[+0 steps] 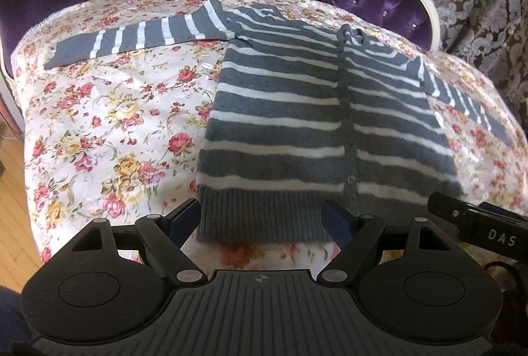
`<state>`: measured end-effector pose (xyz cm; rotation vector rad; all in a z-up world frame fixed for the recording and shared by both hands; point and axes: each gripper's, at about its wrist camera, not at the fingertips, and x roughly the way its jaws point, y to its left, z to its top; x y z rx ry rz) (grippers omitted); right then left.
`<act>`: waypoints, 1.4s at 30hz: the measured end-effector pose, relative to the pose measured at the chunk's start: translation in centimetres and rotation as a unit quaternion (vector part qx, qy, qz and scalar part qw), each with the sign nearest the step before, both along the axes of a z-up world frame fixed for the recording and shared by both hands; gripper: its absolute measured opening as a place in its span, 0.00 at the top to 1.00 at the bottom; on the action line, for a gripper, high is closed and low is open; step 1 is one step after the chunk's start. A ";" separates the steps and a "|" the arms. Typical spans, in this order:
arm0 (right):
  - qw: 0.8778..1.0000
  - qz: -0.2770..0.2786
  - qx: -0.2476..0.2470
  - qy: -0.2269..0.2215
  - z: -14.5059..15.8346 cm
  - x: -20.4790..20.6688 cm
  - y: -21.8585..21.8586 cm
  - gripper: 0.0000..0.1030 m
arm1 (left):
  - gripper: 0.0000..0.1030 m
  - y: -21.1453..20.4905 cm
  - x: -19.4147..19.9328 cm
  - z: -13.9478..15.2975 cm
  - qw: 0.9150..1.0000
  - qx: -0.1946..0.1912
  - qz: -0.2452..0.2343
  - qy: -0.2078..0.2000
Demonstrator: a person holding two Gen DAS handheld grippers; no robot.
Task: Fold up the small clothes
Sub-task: 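Lower the left gripper onto a sleeve cuff and close on it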
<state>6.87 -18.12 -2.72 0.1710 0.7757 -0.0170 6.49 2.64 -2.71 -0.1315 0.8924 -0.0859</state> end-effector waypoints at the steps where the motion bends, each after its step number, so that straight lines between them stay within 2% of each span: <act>1: 1.000 0.001 0.003 -0.003 0.1 0.5 -0.1 0.01 | 0.23 0.3 0.5 0.1 1.000 -0.005 0.001 0.001; 9: 0.998 0.028 0.061 -0.007 0.9 5.5 -1.1 0.01 | 0.22 2.3 4.5 1.2 1.000 -0.004 0.006 -0.021; 13: 0.996 0.034 0.088 -0.005 1.0 8.6 -1.5 0.01 | 0.14 4.7 7.2 1.8 0.999 -0.023 0.019 -0.042; 19: 0.995 0.041 0.085 -0.028 1.6 12.9 -1.3 0.01 | 0.12 9.6 11.4 2.1 0.995 -0.047 0.056 -0.061; 22: 0.995 0.048 0.080 -0.034 1.4 15.0 -1.1 0.01 | 0.07 12.2 13.3 2.0 0.993 -0.052 0.076 -0.067; 26: 0.994 0.065 0.075 -0.039 0.9 17.6 -0.7 0.01 | 0.07 16.3 15.7 1.0 0.988 -0.067 0.124 -0.067; 29: 0.994 0.074 0.069 -0.045 0.4 19.4 -0.4 0.01 | 0.07 19.3 17.1 0.1 0.980 -0.088 0.163 -0.071; 33: 0.992 0.083 0.087 -0.042 -0.7 20.8 -0.3 0.01 | 0.07 22.5 18.3 -1.1 0.971 -0.108 0.200 -0.069; 37: 0.991 0.092 0.094 -0.016 -2.3 21.0 -0.3 0.01 | 0.07 24.5 18.9 -2.7 0.964 -0.131 0.221 -0.064; 39: 0.991 0.096 0.094 -0.006 -2.7 21.0 -0.3 0.01 | 0.07 25.3 19.5 -3.3 0.963 -0.145 0.218 -0.061; 42: 0.991 0.101 0.087 -0.010 -2.6 20.9 -0.1 0.01 | 0.07 26.0 20.2 -3.8 0.963 -0.140 0.222 -0.061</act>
